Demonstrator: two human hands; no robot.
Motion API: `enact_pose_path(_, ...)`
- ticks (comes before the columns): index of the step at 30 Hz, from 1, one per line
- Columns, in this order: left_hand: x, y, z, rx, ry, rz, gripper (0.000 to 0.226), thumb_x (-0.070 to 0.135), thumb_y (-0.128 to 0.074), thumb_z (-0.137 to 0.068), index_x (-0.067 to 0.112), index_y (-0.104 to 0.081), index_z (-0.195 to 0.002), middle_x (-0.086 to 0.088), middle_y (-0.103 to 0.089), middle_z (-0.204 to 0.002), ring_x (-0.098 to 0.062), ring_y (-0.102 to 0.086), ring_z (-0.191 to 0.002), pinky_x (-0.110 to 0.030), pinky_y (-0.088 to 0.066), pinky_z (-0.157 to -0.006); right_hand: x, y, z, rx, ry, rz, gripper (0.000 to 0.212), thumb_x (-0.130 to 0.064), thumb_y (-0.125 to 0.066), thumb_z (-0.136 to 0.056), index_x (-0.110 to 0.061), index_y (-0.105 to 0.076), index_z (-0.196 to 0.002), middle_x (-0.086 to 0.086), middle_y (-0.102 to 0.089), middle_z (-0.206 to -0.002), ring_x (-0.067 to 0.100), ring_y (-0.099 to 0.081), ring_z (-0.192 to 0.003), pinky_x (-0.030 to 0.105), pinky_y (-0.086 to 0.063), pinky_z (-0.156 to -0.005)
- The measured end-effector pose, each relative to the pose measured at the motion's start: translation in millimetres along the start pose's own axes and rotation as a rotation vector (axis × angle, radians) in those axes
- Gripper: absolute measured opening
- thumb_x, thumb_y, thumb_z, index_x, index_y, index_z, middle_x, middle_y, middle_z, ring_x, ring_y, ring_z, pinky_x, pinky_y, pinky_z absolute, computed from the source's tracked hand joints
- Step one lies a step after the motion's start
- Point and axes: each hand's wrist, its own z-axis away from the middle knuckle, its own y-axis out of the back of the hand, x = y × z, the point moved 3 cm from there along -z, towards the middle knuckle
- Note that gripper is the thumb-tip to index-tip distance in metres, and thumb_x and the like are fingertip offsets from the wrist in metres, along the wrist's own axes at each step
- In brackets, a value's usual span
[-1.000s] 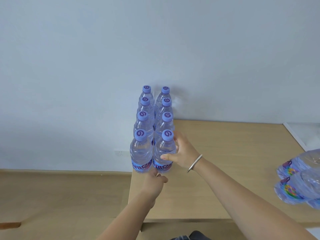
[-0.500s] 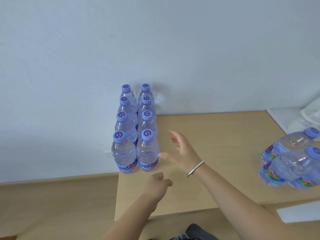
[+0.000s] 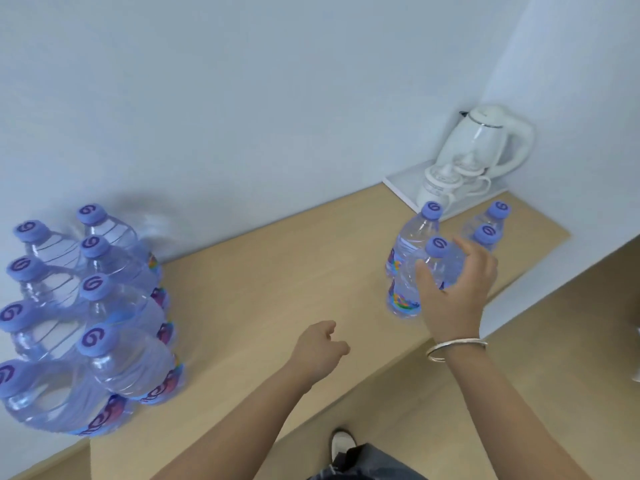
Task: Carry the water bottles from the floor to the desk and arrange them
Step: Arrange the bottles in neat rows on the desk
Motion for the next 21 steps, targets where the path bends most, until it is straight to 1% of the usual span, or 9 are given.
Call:
enact_pose_path(2,11.3,-14.2,-12.0,-0.037,-0.005,-0.049,0.034,0.006,-0.060,-0.080,0.020,-0.032,-0.066,0.000,-0.027,-0.069,-0.018,-0.023,-0.062,-0.029,-0.018,-0.061,23.6,1.5,-8.2,-0.041,-0.156,0.017,0.060,-0.016,-0.075,-0.072,-0.007,-0.046,-0.124,-0.003,-0.039,-0.116,0.020,-0.038,-0.117,0.028,-0.031,-0.100)
enact_pose_path(3,16.5,-20.2,-16.4,-0.051,-0.001,-0.077,0.018,0.008,-0.061,-0.081,0.018,-0.047,-0.076,-0.002,-0.037,-0.075,-0.019,-0.034,-0.066,-0.027,-0.024,-0.064,34.5,-1.3,-11.2,-0.086,-0.225,0.026,0.065,-0.020,-0.077,-0.071,-0.009,-0.044,-0.126,-0.002,-0.039,-0.117,0.019,-0.039,-0.118,0.028,-0.032,-0.099)
enact_pose_path(4,20.4,-25.4,-20.5,-0.066,-0.003,-0.092,0.018,0.010,-0.061,-0.082,0.014,-0.058,-0.100,-0.005,-0.050,-0.089,-0.020,-0.047,-0.080,-0.025,-0.032,-0.070,43.6,-5.8,-13.5,-0.136,-0.269,0.032,0.068,-0.024,-0.078,-0.070,-0.009,-0.043,-0.127,-0.002,-0.041,-0.118,0.019,-0.040,-0.117,0.027,-0.033,-0.097)
enact_pose_path(5,22.1,-29.8,-25.3,-0.079,0.006,-0.096,0.042,0.012,-0.062,-0.083,0.009,-0.053,-0.124,-0.008,-0.055,-0.111,-0.020,-0.052,-0.100,-0.023,-0.038,-0.080,51.1,-11.6,-15.1,-0.182,-0.294,0.033,0.069,-0.027,-0.079,-0.068,-0.009,-0.044,-0.125,0.000,-0.043,-0.118,0.019,-0.043,-0.115,0.029,-0.035,-0.097)
enact_pose_path(7,24.0,-35.1,-32.3,-0.080,0.019,-0.102,0.061,0.013,-0.062,-0.084,0.008,-0.039,-0.140,-0.006,-0.047,-0.137,-0.019,-0.047,-0.121,-0.025,-0.039,-0.097,62.9,-23.2,-16.5,-0.239,-0.330,0.024,0.068,-0.031,-0.081,-0.065,-0.009,-0.047,-0.120,0.003,-0.050,-0.117,0.021,-0.048,-0.112,0.033,-0.041,-0.093)
enact_pose_path(13,21.8,-37.1,-39.5,-0.062,0.050,-0.108,0.060,0.013,-0.063,-0.084,0.010,-0.040,-0.139,-0.005,-0.046,-0.140,-0.018,-0.048,-0.122,-0.028,-0.040,-0.098,85.8,-39.5,-16.8,-0.245,-0.391,0.042,0.058,-0.042,-0.078,-0.066,-0.016,-0.048,-0.108,0.000,-0.056,-0.107,0.019,-0.053,-0.097,0.028,-0.039,-0.078)
enact_pose_path(17,14.2,-23.1,-39.8,-0.014,0.062,-0.089,0.061,0.012,-0.065,-0.083,0.010,-0.040,-0.139,-0.005,-0.046,-0.139,-0.019,-0.050,-0.121,-0.027,-0.040,-0.096,85.6,-39.6,-21.5,-0.228,-0.373,-0.030,0.038,-0.035,-0.077,-0.068,-0.022,-0.046,-0.086,-0.008,-0.052,-0.080,0.021,-0.052,-0.081,0.026,-0.036,-0.063)
enact_pose_path(19,10.1,-13.1,-37.4,0.008,0.065,-0.082,0.063,0.015,-0.067,-0.083,0.012,-0.040,-0.139,-0.003,-0.046,-0.139,-0.017,-0.050,-0.121,-0.025,-0.040,-0.093,77.5,-43.4,-23.9,-0.242,-0.348,-0.075,0.035,-0.030,-0.077,-0.069,-0.021,-0.047,-0.084,-0.010,-0.050,-0.075,0.020,-0.052,-0.079,0.025,-0.037,-0.063)
enact_pose_path(21,6.5,-2.8,-33.5,0.036,0.068,-0.048,0.065,0.020,-0.070,-0.081,0.016,-0.041,-0.139,0.000,-0.047,-0.137,-0.015,-0.050,-0.118,-0.024,-0.041,-0.090,62.3,-50.0,-28.7,-0.347,-0.295,-0.139,0.032,-0.026,-0.078,-0.068,-0.024,-0.049,-0.081,-0.011,-0.053,-0.074,0.015,-0.053,-0.076,0.023,-0.039,-0.064)
